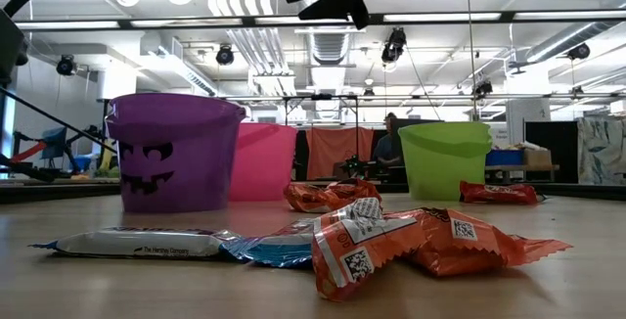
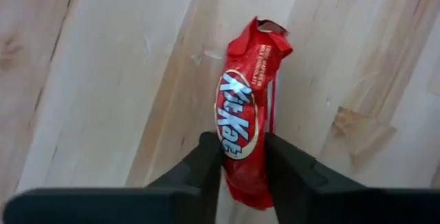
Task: Sort candy
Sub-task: Put the red chocolate into the purple bucket
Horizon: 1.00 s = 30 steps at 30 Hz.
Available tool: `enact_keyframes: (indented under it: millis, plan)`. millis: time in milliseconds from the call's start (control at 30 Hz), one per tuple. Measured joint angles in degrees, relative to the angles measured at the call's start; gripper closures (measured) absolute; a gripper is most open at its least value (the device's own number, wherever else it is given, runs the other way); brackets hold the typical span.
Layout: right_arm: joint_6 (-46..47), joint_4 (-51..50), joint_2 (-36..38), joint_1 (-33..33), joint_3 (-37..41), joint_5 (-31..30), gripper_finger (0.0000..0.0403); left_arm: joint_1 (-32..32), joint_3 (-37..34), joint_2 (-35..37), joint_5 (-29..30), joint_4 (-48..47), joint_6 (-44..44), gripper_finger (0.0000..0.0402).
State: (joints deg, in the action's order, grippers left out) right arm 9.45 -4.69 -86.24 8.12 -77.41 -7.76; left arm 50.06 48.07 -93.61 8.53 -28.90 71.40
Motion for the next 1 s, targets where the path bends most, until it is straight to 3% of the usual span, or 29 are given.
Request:
enact_keyframes:
  millis: [233,467,633,833,1000]
  plan:
    - [0.0,0.0,0.0,0.0,0.0,-0.2,0.0197,0.3,0.8,1.3,-0.2,-0.9,-0.4,0.0384]
    - [0.0,0.0,0.0,0.0,0.0,-0.2,0.0197,0.3,4.9,9.1,-0.3,-6.0,-3.4,0.0372]
    - [-0.1,0.2,0.0,0.0,0.0,-0.3,0.0197,-1.0,9.1,16.7,0.7,-15.3,-6.2,0.0372]
    - [-0.5,0.3,0.0,0.0,-0.1,-0.3,0.0197,-4.8,13.9,25.2,10.0,-28.0,-8.0,0.0372]
    - [0.7,0.2,0.1,0.1,-0.1,-0.3,0.0197,-12.6,16.2,30.4,18.4,-31.5,-12.4,0.0372]
